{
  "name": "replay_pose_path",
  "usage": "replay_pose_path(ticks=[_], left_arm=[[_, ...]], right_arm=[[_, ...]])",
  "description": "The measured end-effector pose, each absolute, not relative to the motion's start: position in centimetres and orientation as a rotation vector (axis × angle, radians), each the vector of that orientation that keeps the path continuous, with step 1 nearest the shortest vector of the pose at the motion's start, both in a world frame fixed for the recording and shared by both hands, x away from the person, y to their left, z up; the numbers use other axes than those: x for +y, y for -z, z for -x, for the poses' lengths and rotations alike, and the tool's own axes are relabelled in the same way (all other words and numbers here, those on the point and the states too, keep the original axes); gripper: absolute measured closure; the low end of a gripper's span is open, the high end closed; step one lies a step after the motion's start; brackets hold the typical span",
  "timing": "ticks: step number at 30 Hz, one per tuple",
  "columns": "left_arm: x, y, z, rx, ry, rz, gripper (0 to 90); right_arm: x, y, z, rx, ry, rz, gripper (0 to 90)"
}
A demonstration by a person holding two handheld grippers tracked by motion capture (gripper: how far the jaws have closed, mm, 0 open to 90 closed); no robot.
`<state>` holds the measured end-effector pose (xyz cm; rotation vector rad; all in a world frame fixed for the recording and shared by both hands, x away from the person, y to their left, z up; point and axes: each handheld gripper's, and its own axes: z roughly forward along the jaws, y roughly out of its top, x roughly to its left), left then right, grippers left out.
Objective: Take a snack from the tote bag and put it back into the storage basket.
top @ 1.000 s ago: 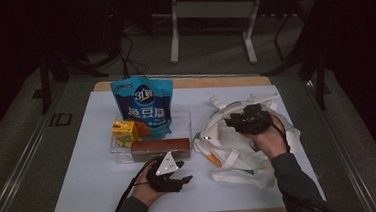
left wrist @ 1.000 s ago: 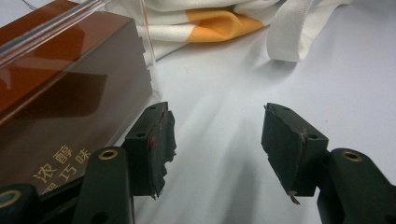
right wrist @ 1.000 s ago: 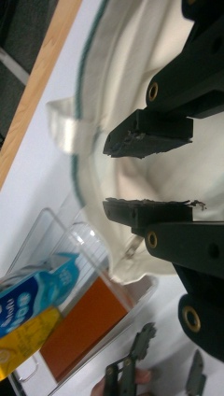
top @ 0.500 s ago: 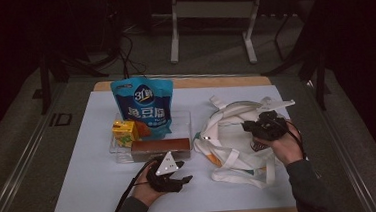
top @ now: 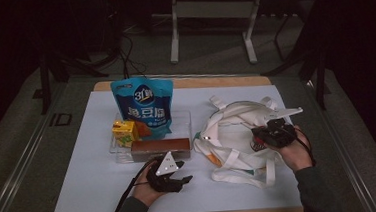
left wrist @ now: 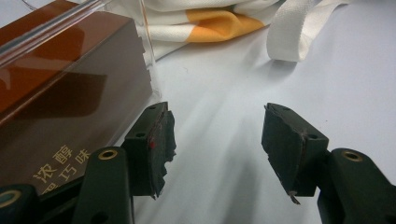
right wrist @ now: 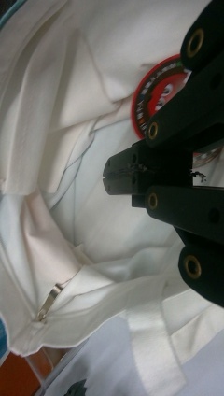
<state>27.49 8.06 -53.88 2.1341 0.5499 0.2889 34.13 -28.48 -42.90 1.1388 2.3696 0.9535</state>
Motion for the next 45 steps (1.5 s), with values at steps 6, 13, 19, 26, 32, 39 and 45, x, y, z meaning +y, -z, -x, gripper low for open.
replay_pose_path(ticks=[6,13,19,26,32,39,45], left_arm=[[8.1,53.9,-27.5,0.549,-0.287,-2.133,42.0],[8.1,53.9,-27.5,0.551,-0.287,-2.133,42.1],[8.1,53.9,-27.5,0.55,-0.289,-2.135,42.0],[8.1,53.9,-27.5,0.55,-0.289,-2.135,42.0],[8.0,53.9,-27.5,0.551,-0.289,-2.135,42.0],[8.0,53.9,-27.5,0.55,-0.289,-2.135,42.0],[8.0,53.9,-27.5,0.551,-0.29,-2.136,42.1]], right_arm=[[-30.0,43.2,-33.4,2.36,-0.941,-1.166,89.9],[-31.5,44.1,-32.8,2.349,-0.921,-1.207,89.9],[-32.5,44.7,-32.4,2.346,-0.901,-1.226,89.9],[-33.3,45.3,-32.0,2.344,-0.877,-1.25,89.9],[-34.0,46.1,-31.8,2.349,-0.846,-1.275,89.9],[-33.5,46.3,-32.2,2.353,-0.835,-1.276,89.9],[-32.6,46.2,-32.8,2.37,-0.827,-1.258,89.9]])
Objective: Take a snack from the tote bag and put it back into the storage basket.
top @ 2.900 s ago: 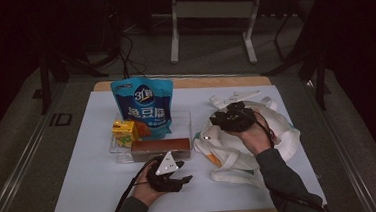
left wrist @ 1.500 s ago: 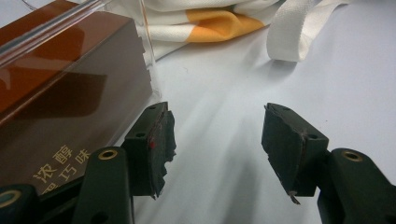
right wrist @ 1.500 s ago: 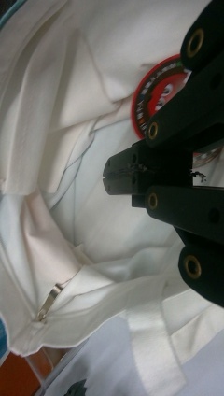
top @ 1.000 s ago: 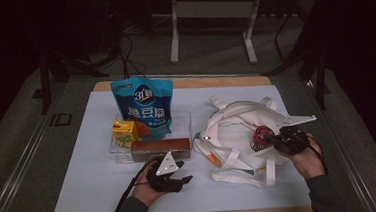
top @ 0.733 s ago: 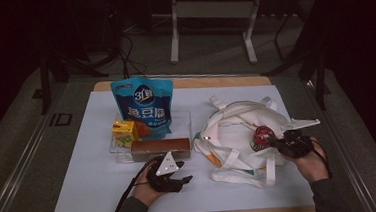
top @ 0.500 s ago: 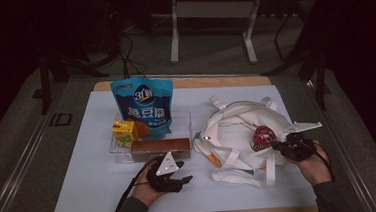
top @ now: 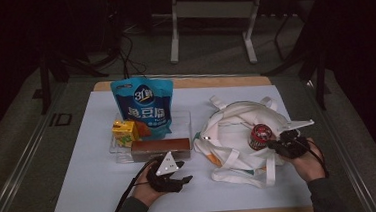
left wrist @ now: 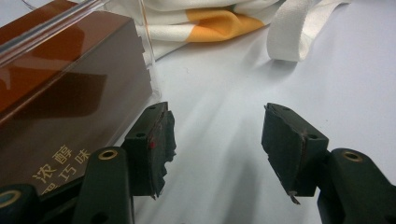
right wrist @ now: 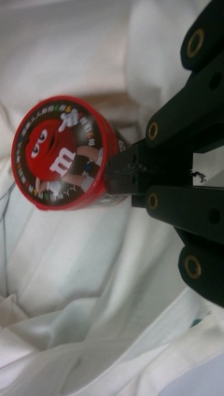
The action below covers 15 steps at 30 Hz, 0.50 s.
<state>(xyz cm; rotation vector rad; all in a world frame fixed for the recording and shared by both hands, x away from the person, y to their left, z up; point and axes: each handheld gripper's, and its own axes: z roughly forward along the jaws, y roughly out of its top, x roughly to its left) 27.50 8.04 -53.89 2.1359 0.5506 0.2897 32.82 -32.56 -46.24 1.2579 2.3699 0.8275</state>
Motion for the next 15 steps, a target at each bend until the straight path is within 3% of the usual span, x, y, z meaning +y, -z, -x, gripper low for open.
replay_pose_path(ticks=[8,15], left_arm=[[8.0,53.9,-27.5,0.549,-0.288,-2.136,42.0],[8.0,53.9,-27.5,0.55,-0.288,-2.137,42.0]], right_arm=[[-31.5,46.0,-33.4,2.383,-0.829,-1.235,89.0],[-31.6,44.9,-33.8,2.356,-0.853,-1.223,78.2]])
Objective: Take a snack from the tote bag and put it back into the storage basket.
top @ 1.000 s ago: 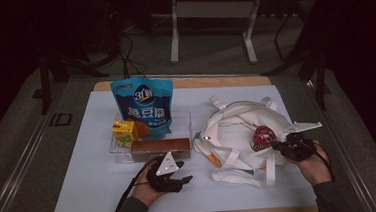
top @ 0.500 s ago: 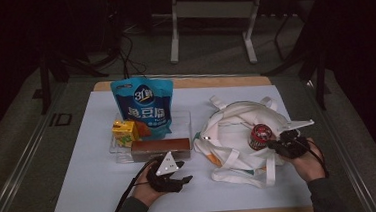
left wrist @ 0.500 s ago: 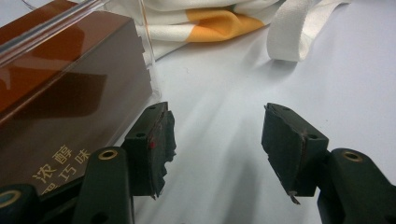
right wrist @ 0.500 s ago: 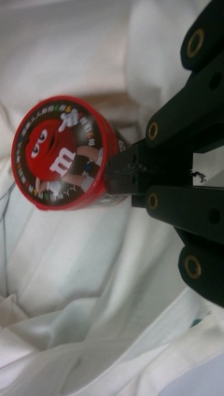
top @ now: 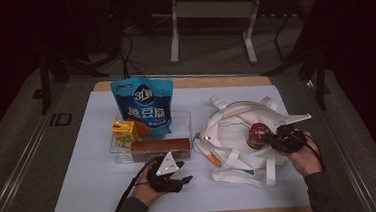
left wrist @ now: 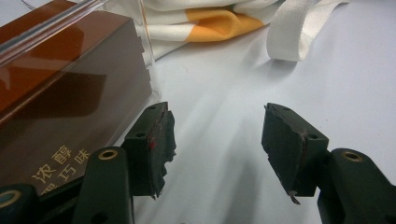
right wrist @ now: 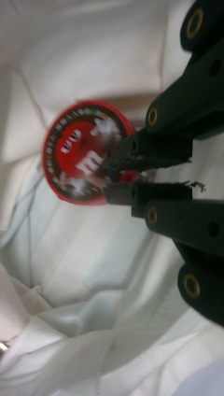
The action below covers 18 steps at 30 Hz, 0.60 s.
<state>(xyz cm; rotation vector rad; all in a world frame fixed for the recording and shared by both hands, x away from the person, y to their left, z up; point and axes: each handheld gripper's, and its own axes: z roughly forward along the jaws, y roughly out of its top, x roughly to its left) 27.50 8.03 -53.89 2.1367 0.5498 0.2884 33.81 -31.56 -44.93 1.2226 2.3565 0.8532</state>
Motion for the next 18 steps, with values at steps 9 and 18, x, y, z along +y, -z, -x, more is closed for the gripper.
replay_pose_path(ticks=[9,18], left_arm=[[8.0,53.9,-27.5,0.548,-0.287,-2.137,42.0],[8.0,53.9,-27.5,0.548,-0.287,-2.139,41.8]], right_arm=[[-31.5,44.3,-35.3,2.346,-0.837,-1.225,57.4],[-31.3,44.0,-36.6,2.363,-0.825,-1.217,43.5]])
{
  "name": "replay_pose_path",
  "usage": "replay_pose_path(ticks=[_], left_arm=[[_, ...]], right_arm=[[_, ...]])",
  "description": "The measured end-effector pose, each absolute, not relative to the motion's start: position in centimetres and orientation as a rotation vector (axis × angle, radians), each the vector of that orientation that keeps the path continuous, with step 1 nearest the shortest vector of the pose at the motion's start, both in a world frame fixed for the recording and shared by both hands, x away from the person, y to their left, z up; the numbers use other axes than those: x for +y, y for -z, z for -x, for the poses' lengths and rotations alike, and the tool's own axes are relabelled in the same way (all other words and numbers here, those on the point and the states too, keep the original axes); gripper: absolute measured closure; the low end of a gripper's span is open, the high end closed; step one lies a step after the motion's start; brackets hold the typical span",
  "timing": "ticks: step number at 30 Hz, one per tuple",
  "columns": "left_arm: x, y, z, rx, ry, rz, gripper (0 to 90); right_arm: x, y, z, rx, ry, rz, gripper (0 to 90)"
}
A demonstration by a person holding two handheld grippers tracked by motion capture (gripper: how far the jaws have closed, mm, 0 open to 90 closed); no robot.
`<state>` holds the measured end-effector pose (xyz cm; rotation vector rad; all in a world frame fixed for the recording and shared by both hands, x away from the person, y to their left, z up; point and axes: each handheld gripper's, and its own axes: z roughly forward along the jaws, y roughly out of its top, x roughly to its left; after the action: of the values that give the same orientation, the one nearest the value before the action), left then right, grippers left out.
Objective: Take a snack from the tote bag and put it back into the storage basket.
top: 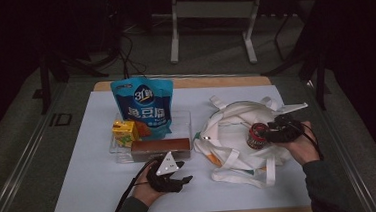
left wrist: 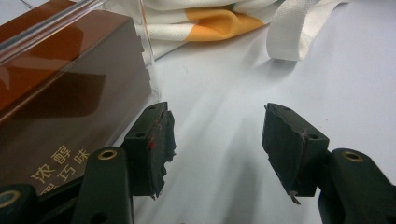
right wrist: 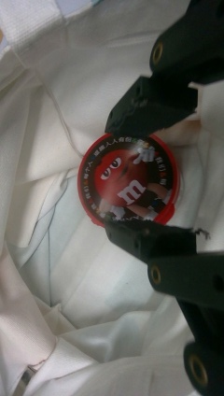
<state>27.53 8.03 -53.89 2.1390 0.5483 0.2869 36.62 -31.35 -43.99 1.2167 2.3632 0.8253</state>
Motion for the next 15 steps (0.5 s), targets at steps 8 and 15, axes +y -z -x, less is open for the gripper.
replay_pose_path(ticks=[8,15], left_arm=[[8.0,53.9,-27.5,0.548,-0.286,-2.139,41.7],[8.0,53.9,-27.5,0.548,-0.285,-2.139,41.6]], right_arm=[[-30.9,44.6,-37.5,2.4,-0.793,-1.244,30.3],[-30.8,45.2,-38.1,2.414,-0.758,-1.274,20.3]])
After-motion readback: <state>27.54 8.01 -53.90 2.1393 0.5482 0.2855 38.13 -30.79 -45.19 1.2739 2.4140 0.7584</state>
